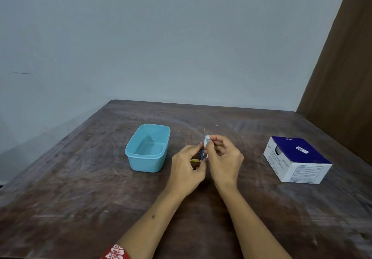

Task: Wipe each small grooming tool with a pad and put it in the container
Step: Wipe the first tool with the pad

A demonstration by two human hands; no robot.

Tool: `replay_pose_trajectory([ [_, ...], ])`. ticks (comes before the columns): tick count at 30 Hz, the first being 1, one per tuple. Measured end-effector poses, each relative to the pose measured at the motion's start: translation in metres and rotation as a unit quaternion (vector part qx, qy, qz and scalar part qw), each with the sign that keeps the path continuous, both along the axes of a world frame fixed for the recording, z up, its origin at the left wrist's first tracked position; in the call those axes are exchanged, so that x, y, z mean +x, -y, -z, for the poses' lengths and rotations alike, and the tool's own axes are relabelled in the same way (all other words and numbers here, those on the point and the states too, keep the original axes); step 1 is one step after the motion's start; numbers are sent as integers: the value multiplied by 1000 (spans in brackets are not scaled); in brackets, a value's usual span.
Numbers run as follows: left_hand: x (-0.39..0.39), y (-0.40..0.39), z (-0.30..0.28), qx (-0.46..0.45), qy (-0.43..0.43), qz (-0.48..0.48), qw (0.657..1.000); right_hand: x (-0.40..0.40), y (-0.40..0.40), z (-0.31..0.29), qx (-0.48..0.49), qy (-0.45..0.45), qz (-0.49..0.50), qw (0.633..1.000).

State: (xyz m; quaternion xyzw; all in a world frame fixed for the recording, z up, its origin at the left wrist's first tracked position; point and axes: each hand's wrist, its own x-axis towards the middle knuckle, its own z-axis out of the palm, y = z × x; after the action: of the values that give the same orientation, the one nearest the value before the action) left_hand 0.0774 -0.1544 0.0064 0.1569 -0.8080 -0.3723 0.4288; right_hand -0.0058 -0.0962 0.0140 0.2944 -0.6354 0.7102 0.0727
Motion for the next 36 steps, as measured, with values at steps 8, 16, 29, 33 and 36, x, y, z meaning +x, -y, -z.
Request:
replay_pose_trajectory([
  [8,-4,3,-1,119,-15,-16,993,1,2,2,28,-117,22,992],
  [16,-4,1,4,163,10,17,986,-2,0,1,10,-155,75,985],
  [29,-4,1,2,197,18,30,980,-2,0,2,14,-119,67,990],
  [33,-1,1,-1,175,-11,17,984,0,2,4,57,-126,48,989],
  [36,-2,2,0,190,5,20,981,0,1,2,36,-130,60,989],
])
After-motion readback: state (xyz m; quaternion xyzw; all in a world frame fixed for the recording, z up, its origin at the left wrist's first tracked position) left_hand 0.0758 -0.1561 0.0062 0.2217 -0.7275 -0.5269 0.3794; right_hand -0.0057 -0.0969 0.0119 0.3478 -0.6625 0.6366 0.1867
